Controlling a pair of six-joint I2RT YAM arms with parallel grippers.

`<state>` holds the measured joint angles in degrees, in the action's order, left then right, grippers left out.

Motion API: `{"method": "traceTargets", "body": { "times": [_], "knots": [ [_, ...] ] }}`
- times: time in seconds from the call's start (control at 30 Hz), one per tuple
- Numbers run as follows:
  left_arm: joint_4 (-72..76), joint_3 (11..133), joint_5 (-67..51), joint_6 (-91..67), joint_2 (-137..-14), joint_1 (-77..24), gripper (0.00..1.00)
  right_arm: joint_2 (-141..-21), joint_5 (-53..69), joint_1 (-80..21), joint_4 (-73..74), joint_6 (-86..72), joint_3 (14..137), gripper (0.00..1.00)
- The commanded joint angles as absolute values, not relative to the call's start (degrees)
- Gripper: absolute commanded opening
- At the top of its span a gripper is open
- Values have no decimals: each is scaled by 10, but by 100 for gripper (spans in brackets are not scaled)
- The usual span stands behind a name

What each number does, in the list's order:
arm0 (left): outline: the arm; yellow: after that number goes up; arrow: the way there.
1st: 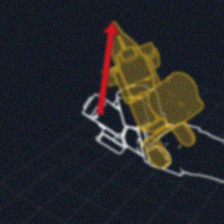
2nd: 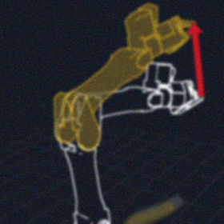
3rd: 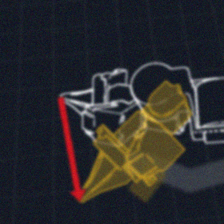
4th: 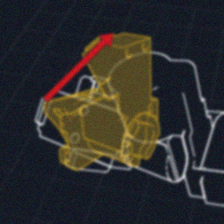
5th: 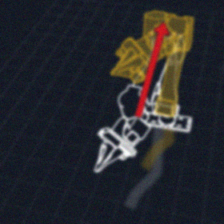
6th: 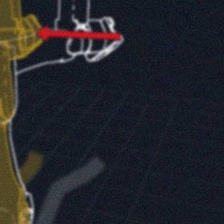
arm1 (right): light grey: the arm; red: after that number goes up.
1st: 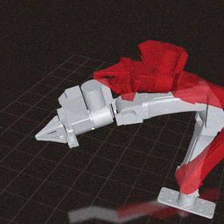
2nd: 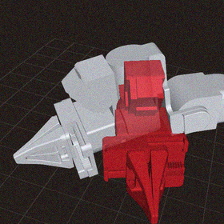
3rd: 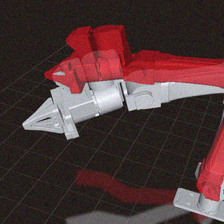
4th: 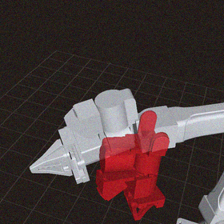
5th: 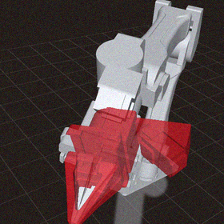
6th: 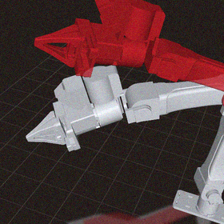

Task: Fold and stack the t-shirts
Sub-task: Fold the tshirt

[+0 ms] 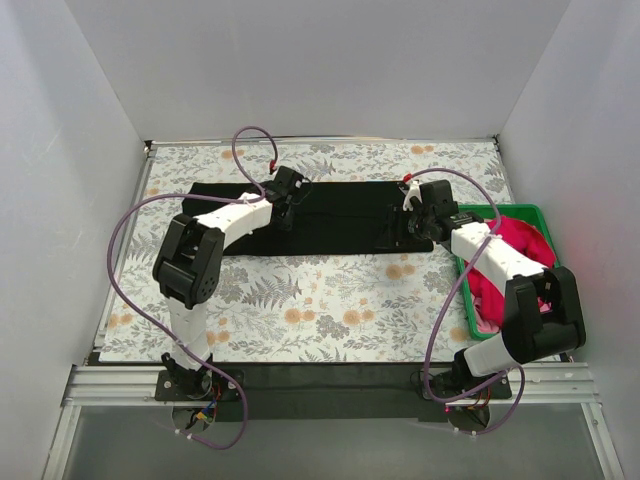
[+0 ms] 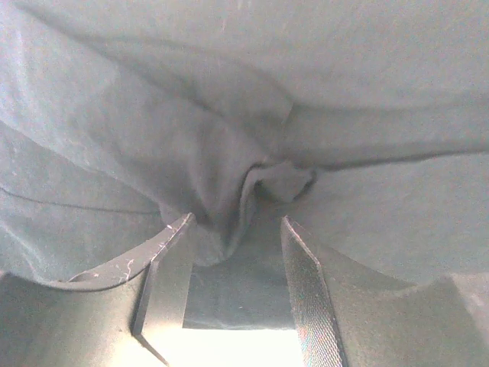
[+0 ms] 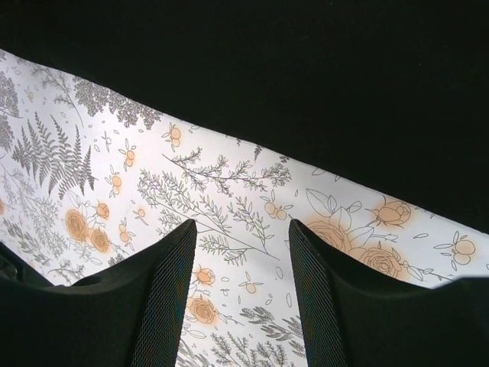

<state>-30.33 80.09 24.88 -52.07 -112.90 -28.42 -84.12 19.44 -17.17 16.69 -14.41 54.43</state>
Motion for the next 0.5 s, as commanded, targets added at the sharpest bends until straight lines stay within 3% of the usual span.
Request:
{"method": "traceTargets", "body": {
  "times": [0.0,0.17,0.33,0.47],
  "knots": [
    [-292,830,251,-551,-1084,-281,46,-817,190,-172,159,-134,541,50],
    [-257,803,237,-609,-1023,-245,43,-811,191,-171,160,-134,536,50],
    [-203,743,121,-688,-987,-145,21,-811,191,-171,160,-132,531,50],
    [-186,739,88,-682,-1018,-128,15,-812,190,-171,160,-132,525,50]
  ]
}}
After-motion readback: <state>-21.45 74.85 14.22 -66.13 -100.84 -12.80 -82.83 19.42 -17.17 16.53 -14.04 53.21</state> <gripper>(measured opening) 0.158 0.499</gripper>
